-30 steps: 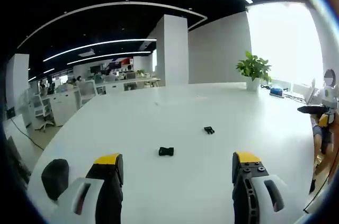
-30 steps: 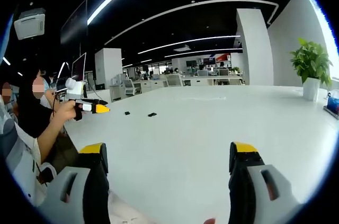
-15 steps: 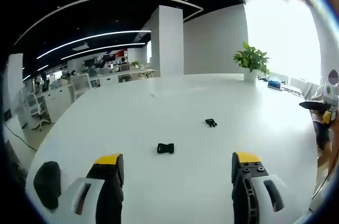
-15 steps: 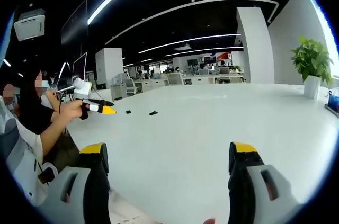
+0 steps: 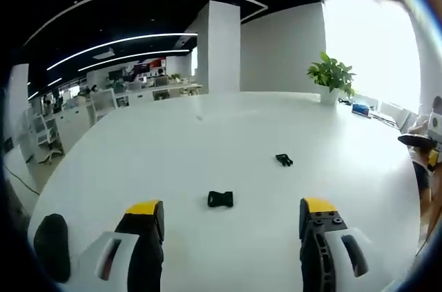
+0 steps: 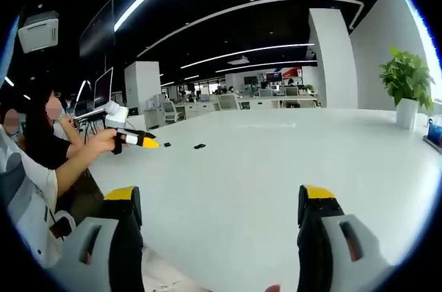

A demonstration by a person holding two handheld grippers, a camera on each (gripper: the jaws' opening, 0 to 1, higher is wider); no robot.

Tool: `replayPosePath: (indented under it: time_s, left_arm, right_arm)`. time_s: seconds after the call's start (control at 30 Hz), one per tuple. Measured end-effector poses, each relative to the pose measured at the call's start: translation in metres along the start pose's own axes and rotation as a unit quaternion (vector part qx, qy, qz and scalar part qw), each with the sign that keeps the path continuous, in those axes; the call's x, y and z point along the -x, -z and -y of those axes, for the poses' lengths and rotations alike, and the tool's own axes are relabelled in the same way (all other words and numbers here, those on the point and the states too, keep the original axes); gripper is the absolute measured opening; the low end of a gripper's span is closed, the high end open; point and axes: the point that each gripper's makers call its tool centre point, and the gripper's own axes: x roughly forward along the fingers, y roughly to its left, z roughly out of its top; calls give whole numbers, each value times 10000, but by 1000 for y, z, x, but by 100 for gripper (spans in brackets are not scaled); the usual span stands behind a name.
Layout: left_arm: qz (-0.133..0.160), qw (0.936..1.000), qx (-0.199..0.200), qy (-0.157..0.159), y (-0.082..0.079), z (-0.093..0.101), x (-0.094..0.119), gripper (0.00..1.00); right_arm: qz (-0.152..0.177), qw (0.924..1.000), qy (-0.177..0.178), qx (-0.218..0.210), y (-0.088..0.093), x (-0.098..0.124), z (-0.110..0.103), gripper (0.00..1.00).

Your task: Snap the two parts of the plastic buckle together until the buckle closes and remains connected.

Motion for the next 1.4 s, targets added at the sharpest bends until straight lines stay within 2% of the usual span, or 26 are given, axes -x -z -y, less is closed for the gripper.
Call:
replayPosePath:
  time_s: [0.27, 0.43, 0.53, 0.67, 0.83, 1.23, 1.4]
  left_arm:
    - [-60, 10000, -15, 2, 1, 0, -7, 77]
    - [-114, 9999, -121, -5, 1, -4, -14, 68]
    - [-158, 9998, -77, 43, 2, -5, -17, 67]
    - [-189, 9997, -86, 152, 5, 1, -18, 59]
    - [-229, 9995, -34, 206, 5, 6, -22, 59]
    - [-340, 9992, -51, 190, 6, 8, -32, 58]
    - [-291, 9994, -35, 207, 4, 7, -32, 50]
  right_arm:
    - [0, 10000, 22, 71, 0, 0, 2, 94]
    - [0, 10000, -36, 68, 3, 0, -1, 94]
    - [21, 9999, -97, 61, 2, 0, -2, 94]
    - [-13, 10000, -82, 55, 1, -1, -1, 94]
    - [85, 9999, -93, 37, -3, 2, -3, 93]
    - [65, 9999, -19, 96, -1, -2, -1, 92]
    - [28, 9999, -42, 100, 0, -3, -1, 92]
